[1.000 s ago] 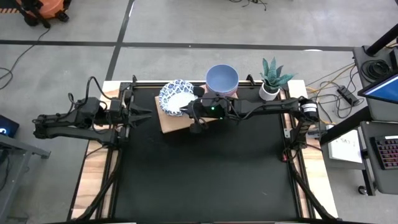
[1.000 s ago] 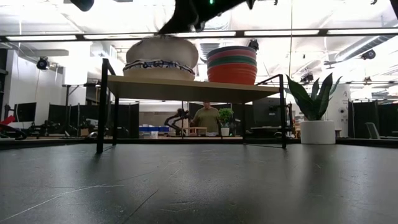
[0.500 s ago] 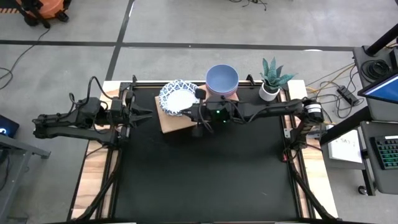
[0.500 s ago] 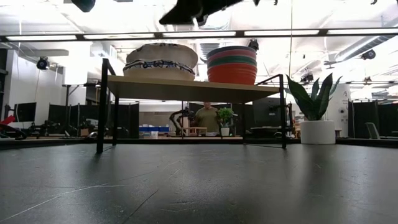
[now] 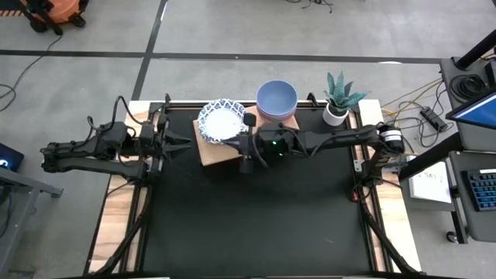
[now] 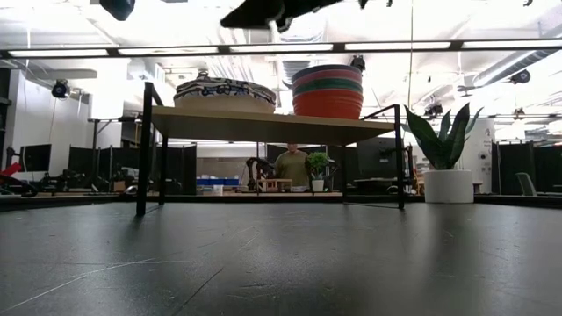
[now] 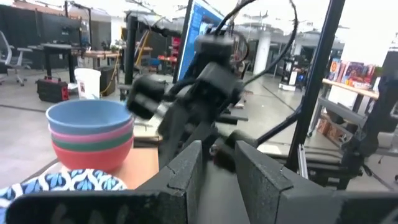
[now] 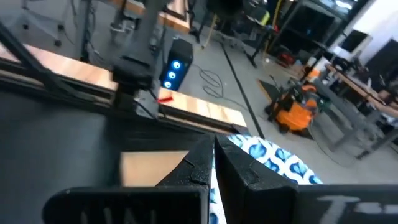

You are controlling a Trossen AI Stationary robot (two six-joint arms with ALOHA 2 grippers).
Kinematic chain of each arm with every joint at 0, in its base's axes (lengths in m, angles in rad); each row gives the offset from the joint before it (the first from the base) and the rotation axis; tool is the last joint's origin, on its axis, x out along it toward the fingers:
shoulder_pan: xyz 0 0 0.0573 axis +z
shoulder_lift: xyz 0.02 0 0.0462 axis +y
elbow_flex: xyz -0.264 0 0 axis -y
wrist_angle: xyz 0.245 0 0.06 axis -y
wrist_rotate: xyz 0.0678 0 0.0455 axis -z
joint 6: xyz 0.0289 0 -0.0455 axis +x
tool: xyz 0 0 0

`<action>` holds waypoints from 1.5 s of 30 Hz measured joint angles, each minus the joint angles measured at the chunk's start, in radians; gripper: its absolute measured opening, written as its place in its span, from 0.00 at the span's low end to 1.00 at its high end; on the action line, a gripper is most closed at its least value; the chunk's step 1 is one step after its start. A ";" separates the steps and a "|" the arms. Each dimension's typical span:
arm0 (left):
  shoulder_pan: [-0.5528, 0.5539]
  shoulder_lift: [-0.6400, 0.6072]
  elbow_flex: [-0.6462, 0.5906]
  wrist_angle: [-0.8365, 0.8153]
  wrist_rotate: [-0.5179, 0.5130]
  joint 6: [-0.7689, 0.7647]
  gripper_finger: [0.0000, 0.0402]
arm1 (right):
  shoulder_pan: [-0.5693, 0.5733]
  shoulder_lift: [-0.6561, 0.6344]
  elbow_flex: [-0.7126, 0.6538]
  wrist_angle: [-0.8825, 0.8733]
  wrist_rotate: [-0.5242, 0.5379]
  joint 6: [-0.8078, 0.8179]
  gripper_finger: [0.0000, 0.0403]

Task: Place and stack bowls onto a shelf
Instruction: Return to Home Position

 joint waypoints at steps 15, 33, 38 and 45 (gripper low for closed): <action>-0.003 -0.121 -0.289 -0.048 0.140 -0.072 0.20 | 0.090 -0.389 -0.587 0.091 -0.077 0.153 0.02; -0.001 -0.448 -0.471 -0.041 0.138 0.045 0.20 | 0.076 -1.041 -1.137 0.237 -0.112 0.177 0.02; 0.000 -0.499 -0.484 -0.064 0.132 0.074 0.20 | 0.042 -1.188 -1.226 0.233 -0.112 0.160 0.02; 0.001 -0.499 -0.525 -0.056 0.097 0.089 0.20 | -0.014 -1.334 -1.289 0.232 -0.134 0.172 0.02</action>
